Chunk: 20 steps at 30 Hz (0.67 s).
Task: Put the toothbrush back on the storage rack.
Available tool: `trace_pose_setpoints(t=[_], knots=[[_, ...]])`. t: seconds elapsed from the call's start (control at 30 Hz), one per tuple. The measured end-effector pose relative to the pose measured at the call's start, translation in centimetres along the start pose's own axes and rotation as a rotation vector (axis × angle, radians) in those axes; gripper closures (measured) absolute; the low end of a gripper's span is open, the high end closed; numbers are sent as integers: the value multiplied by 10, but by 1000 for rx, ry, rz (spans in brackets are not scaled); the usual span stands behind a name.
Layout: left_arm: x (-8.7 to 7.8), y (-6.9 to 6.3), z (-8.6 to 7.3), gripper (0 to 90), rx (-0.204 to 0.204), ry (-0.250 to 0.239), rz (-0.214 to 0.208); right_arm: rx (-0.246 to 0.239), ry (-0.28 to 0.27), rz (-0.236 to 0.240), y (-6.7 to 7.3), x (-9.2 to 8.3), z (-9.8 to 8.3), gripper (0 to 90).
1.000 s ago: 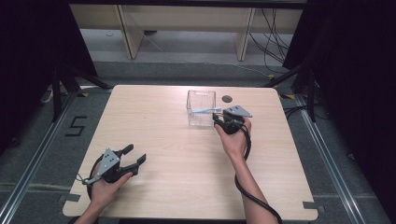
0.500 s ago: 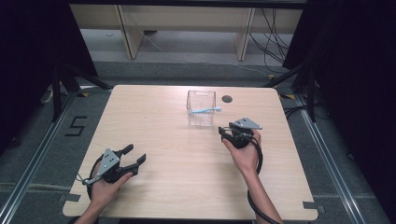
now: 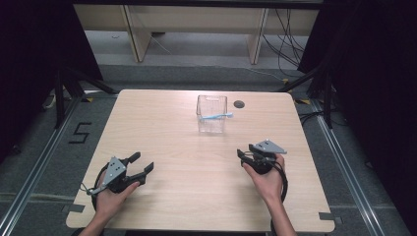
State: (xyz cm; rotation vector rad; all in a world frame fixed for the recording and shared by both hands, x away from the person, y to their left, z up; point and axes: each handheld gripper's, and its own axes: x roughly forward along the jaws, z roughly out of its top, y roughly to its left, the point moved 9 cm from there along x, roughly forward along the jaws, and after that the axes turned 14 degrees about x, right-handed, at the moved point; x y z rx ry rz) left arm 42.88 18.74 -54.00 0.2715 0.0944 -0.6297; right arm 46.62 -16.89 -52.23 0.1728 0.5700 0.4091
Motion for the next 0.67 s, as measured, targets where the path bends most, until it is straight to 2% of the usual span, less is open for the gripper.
trace_pose_setpoints(t=[0.03,0.07,0.1,0.13,0.17,0.23,0.27,0.3,0.33,0.37,0.43,0.53,0.57,0.67], knots=[[0,0,0,319,0,1,0,-18,-9,-6,-2,-3,-2,478],[-1,0,-1,319,2,14,-4,8,1,-2,-1,-6,-5,478],[-2,0,-1,319,2,18,-4,-10,-6,-6,-3,-8,-7,478],[-2,0,-1,319,1,18,-2,4,-18,-14,-4,-11,-10,478],[-2,0,-1,319,0,18,-2,30,-10,0,-1,-14,-15,478],[-2,0,-1,319,-1,18,-2,16,-1,2,-2,-17,-20,478],[-2,0,-1,319,-1,18,-1,38,11,0,-1,-20,-24,478],[-2,0,-1,318,0,18,-1,17,0,-4,-3,-19,-27,478],[-2,0,-1,318,0,18,-1,43,15,-1,0,-21,-31,478],[-2,0,-1,318,0,18,-1,15,19,9,0,-21,-32,478],[-2,0,-1,318,1,20,-1,31,13,11,2,-22,-36,478],[0,0,0,318,0,-1,-3,4,16,12,1,-22,-40,478],[-2,0,-1,318,4,18,-2,45,19,19,4,-22,-42,478],[-2,0,-1,318,4,16,-4,18,30,11,3,-23,-42,478]])
